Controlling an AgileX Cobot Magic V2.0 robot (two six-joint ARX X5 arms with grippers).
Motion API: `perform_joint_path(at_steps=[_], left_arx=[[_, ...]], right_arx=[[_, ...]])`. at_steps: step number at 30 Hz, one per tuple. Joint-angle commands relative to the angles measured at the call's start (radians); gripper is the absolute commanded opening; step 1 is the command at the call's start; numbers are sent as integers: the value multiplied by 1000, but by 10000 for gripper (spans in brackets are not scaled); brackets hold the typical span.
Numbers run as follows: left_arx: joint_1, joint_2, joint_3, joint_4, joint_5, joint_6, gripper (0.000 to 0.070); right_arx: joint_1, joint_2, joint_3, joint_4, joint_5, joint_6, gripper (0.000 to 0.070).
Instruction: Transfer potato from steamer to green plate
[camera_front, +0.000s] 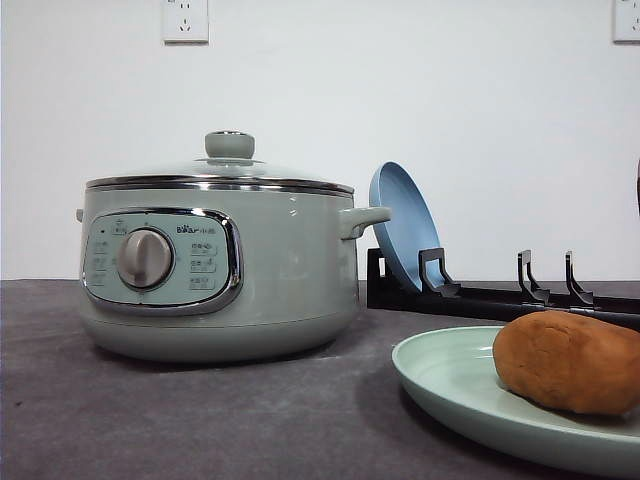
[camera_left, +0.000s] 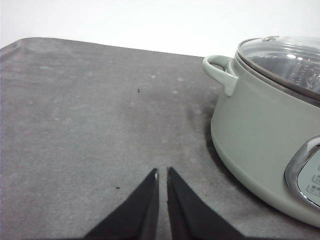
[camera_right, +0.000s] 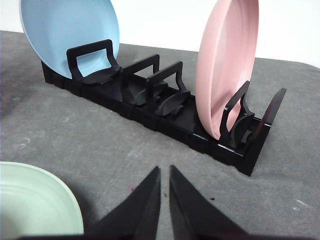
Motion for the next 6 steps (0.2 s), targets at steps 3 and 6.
perform_joint_path(at_steps=[3, 6], left_arx=[[1, -2, -20, -6, -4, 0, 26], [1, -2, -20, -6, -4, 0, 26]], right_arx=[[-2, -3, -5, 13, 4, 13, 20], [-2, -3, -5, 13, 4, 13, 21]])
